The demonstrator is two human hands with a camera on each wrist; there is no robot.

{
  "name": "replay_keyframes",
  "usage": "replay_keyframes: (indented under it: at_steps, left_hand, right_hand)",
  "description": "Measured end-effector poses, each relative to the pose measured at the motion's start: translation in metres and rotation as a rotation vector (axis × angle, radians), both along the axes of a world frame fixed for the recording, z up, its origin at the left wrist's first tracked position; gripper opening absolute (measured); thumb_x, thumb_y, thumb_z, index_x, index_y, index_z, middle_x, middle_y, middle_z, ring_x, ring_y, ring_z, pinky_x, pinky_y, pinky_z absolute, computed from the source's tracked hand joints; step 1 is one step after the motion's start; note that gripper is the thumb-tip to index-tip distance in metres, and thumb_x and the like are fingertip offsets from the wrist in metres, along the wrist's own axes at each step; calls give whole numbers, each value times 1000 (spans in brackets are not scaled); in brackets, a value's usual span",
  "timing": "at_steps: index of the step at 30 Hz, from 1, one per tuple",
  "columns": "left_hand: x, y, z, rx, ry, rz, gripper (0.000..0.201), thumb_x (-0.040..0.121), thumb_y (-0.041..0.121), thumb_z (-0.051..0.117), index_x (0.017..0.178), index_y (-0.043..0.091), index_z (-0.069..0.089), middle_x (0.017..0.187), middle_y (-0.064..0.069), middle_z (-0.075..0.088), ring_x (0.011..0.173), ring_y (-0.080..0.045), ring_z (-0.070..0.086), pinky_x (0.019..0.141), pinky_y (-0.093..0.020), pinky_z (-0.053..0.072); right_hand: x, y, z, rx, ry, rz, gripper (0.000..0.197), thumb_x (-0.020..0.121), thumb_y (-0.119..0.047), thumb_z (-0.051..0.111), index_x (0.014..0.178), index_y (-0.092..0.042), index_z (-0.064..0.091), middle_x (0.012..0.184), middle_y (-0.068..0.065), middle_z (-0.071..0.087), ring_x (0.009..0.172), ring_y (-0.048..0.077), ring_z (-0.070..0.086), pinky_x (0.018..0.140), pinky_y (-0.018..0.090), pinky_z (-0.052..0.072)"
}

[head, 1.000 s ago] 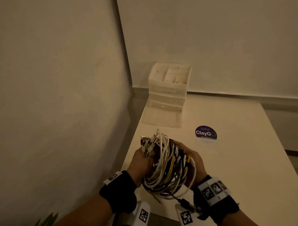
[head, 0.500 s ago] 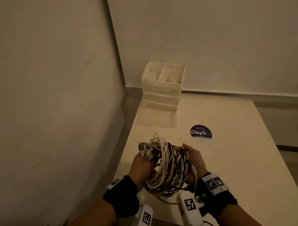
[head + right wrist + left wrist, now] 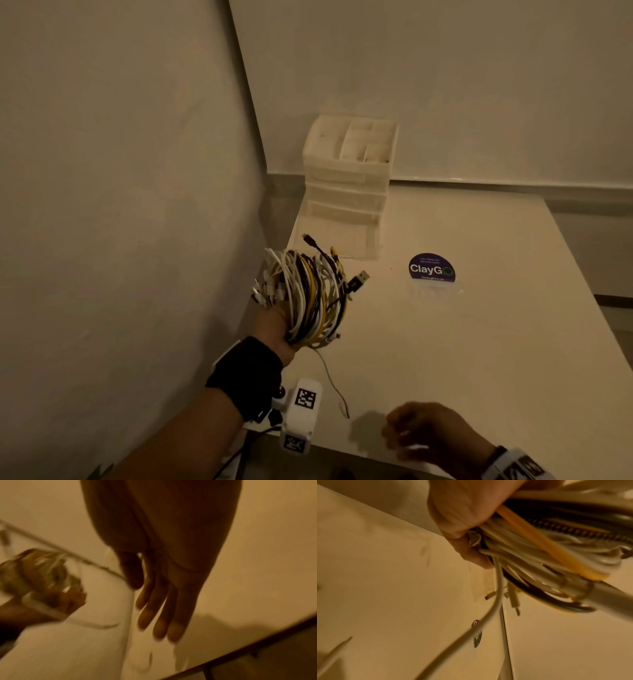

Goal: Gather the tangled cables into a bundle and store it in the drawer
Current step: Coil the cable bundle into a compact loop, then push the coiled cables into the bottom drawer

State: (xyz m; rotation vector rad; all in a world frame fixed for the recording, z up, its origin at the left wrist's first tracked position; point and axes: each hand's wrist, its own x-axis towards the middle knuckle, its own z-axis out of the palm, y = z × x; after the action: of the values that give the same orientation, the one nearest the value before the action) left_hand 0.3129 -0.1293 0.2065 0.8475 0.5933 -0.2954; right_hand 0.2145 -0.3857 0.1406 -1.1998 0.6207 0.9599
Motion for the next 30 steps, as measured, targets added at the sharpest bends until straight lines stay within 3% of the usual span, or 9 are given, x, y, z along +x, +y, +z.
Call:
replay_keyframes:
  at_steps: [2,4,7,9,11,15,20,23,30]
  left_hand:
    - [4,-4,5,41,-5,22,23,98,23,46,101,16,67,92,-10,71,86,-30,64,60,-42,58]
    - [4,-12,13,50,-17,15,21,97,19,46,98,16,67,89,-9,72,86,-30,64,60,-43,58]
    - [-2,-23,20,99,-46,31,20,97,14,48,101,16,67,90,-8,73,86,-29,65,63,-42,53]
    - [-7,-26,18,191,-60,90,23,95,10,53,114,14,66,106,-13,71,94,-32,66,69,-46,55]
    - [-13,-25,9,298,-74,164,31,90,12,60,121,15,64,113,-13,69,99,-33,66,76,-52,57]
    - [-27,-29,-8,482,-75,247,30,91,11,61,119,22,61,104,-5,70,91,-27,66,80,-48,57]
    - [-32,-35,-21,773,-155,208,35,89,11,63,123,20,59,106,-3,69,101,-28,63,94,-50,50]
    - [-28,-39,-24,886,-219,138,40,88,16,63,127,24,55,109,0,69,102,-23,63,94,-45,50]
    - [-26,-56,-22,1047,-273,46,37,90,16,60,125,26,53,98,2,68,94,-27,63,83,-41,51]
  right_hand:
    - [-3,13,19,-27,-144,442,30,81,-9,56,107,-4,72,105,12,72,90,17,65,84,32,49]
    - [-1,37,35,68,-204,645,39,82,-23,62,121,-18,66,114,6,68,95,12,61,87,28,48]
    - [12,70,56,332,-131,330,61,74,-19,66,133,-18,49,131,16,61,109,27,59,99,38,46]
    - [21,75,67,454,-149,-44,58,68,-11,60,125,-8,52,125,18,65,115,32,60,108,49,40]
    - [33,73,82,493,-245,-206,43,64,-8,54,107,-1,55,111,16,67,109,33,61,104,50,40]
    - [53,64,97,452,-336,-272,38,57,-9,49,93,-4,61,95,17,56,83,33,52,82,46,45]
    - [61,67,106,350,-384,-174,42,80,-29,62,115,-6,62,100,16,64,91,34,62,86,53,49]
    - [60,69,99,274,-471,-180,48,82,-40,68,125,-19,59,95,5,72,89,28,69,82,46,54]
    - [63,50,76,257,-525,-221,81,59,-59,81,129,-27,55,114,9,66,98,25,68,83,44,55]
